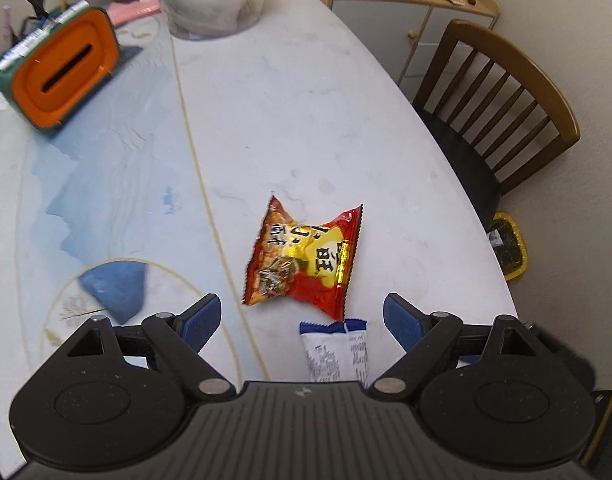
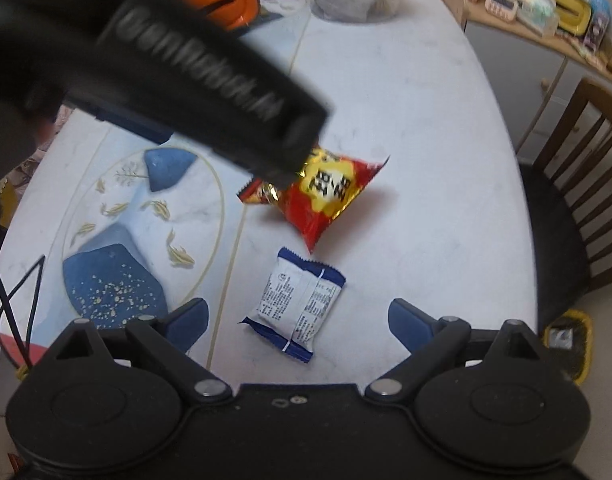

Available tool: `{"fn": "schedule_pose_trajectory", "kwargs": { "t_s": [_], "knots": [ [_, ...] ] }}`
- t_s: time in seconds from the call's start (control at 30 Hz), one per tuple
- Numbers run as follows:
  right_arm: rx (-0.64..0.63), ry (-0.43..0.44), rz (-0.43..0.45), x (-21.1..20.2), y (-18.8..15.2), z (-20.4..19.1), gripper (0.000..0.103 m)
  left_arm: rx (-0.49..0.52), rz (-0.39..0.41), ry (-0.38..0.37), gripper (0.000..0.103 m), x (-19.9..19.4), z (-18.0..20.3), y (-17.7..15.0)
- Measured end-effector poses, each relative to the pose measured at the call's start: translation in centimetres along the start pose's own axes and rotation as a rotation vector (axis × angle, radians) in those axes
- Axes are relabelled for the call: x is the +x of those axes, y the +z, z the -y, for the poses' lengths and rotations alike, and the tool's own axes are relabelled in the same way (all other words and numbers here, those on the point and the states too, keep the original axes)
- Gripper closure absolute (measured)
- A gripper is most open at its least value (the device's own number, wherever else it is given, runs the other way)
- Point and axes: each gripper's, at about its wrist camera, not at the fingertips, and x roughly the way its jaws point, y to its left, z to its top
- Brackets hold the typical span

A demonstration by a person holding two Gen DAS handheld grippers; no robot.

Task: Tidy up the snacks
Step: 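Move both tools back over the red chip bag and white wrapped snack, then grasp the red chip bag with the left tool while the right tool grasps the white wrapped snack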

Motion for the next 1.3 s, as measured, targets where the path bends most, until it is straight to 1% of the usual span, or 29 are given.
{"fn": "schedule_pose_trajectory", "kwargs": {
  "t_s": [0.2,0.53,0.67,0.73,0.9,1.03,1.1,1.17,1.23,1.3],
  "knots": [
    [0.058,0.002,-0.032,3.5,-0.1,0.6,0.007,-0.011,-0.041,0.002,0.015,3.7,0.4,1.1],
    [0.038,-0.012,-0.061,6.5,0.2,0.2,0.007,0.005,-0.073,0.027,0.015,7.7,0.4,2.4],
    [0.006,-0.045,-0.071,7.6,0.1,-0.7,0.007,0.009,-0.091,0.043,0.014,9.0,0.2,2.3],
    [-0.009,-0.064,-0.076,8.0,-0.1,-1.1,0.007,0.0,-0.1,0.037,0.014,9.6,0.0,2.3],
    [-0.059,-0.116,-0.072,8.5,-0.5,-2.1,0.008,-0.005,-0.101,0.053,0.014,10.6,-0.3,2.0],
    [-0.062,-0.128,-0.062,8.2,-0.8,-2.7,0.015,-0.007,-0.087,0.066,0.014,10.9,-0.3,1.7],
    [-0.069,-0.125,-0.052,8.1,-0.9,-3.1,0.025,-0.004,-0.079,0.072,0.014,10.9,0.0,1.6],
    [-0.068,-0.126,-0.04,7.8,-1.0,-3.2,0.031,-0.003,-0.067,0.08,0.016,10.9,0.1,1.5],
    [-0.065,-0.127,-0.029,7.6,-1.0,-3.2,0.038,-0.008,-0.061,0.075,0.031,10.8,0.1,1.6],
    [-0.067,-0.126,-0.019,7.3,-0.9,-3.2,0.051,-0.013,-0.057,0.078,0.033,10.7,0.1,1.7]
  ]
}}
